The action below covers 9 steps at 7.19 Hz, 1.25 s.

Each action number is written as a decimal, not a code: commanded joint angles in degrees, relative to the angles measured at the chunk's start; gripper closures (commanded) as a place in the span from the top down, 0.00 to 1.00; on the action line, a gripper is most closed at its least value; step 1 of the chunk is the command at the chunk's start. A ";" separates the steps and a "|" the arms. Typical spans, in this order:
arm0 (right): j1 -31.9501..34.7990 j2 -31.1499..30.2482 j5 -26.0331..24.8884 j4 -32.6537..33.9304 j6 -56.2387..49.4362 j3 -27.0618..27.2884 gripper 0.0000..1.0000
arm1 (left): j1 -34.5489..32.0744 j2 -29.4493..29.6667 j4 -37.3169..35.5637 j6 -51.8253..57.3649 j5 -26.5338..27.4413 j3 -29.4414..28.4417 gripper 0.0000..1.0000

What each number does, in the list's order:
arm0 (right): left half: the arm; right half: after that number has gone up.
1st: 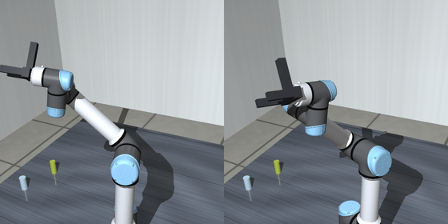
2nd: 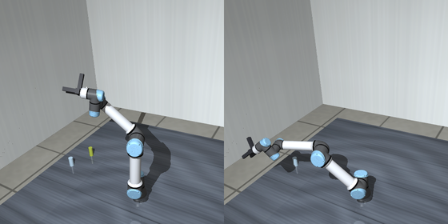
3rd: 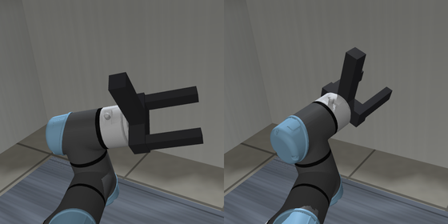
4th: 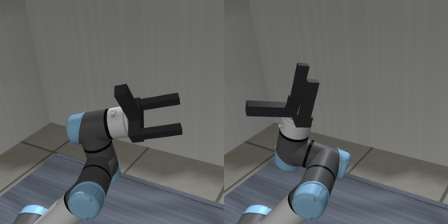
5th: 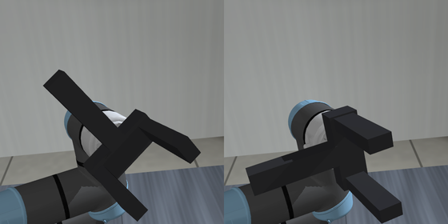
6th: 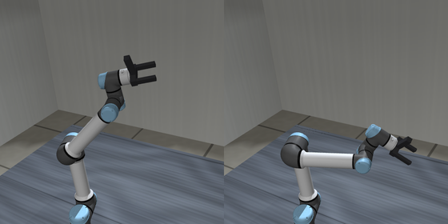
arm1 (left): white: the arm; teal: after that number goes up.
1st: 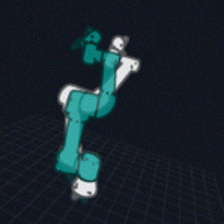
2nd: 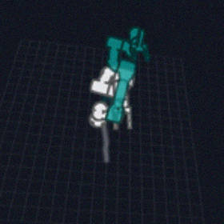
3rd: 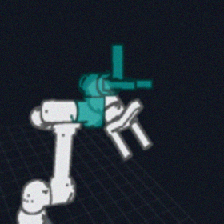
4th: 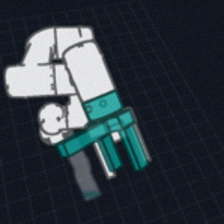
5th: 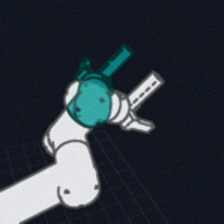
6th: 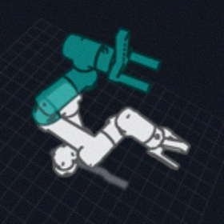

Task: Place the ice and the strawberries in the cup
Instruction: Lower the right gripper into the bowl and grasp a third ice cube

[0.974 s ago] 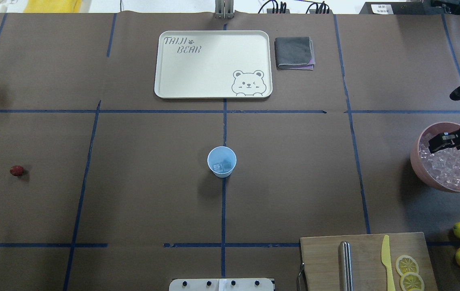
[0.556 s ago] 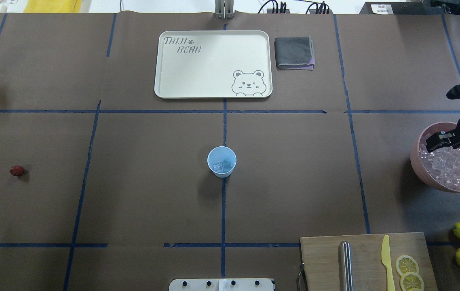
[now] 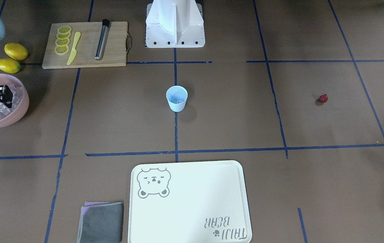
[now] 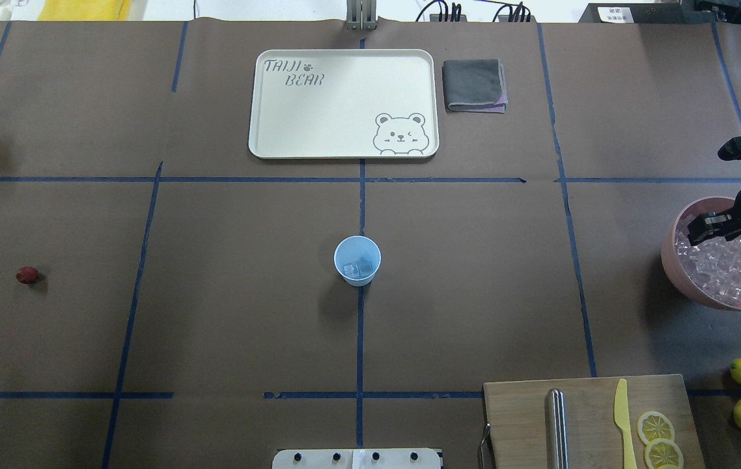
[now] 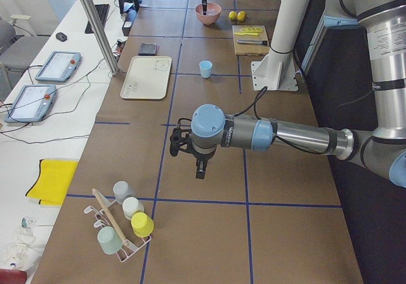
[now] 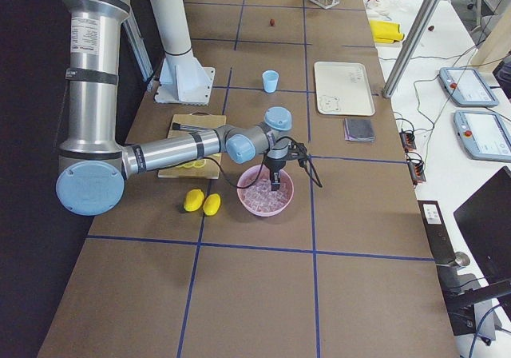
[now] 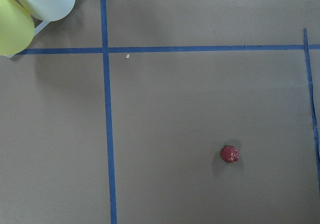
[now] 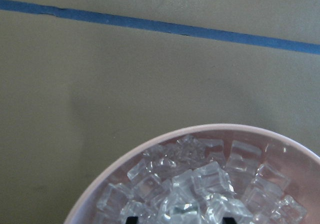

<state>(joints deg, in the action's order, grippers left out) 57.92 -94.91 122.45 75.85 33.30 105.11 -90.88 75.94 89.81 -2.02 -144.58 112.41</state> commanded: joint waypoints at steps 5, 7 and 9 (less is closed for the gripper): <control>0.00 -0.10 0.07 0.00 -0.08 -0.35 0.05 | 0.00 0.00 0.01 -0.09 0.00 0.18 1.00; 0.09 -0.10 0.07 -0.09 -0.08 0.44 0.00 | 0.00 0.00 0.01 -0.09 0.00 0.18 1.00; 0.26 0.08 0.85 0.78 0.36 6.21 0.00 | 0.00 0.00 0.01 -0.09 0.00 0.27 1.00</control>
<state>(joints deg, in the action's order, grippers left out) 58.09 -94.94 122.85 75.99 33.35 107.71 -90.88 75.94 89.82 -2.11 -144.58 112.62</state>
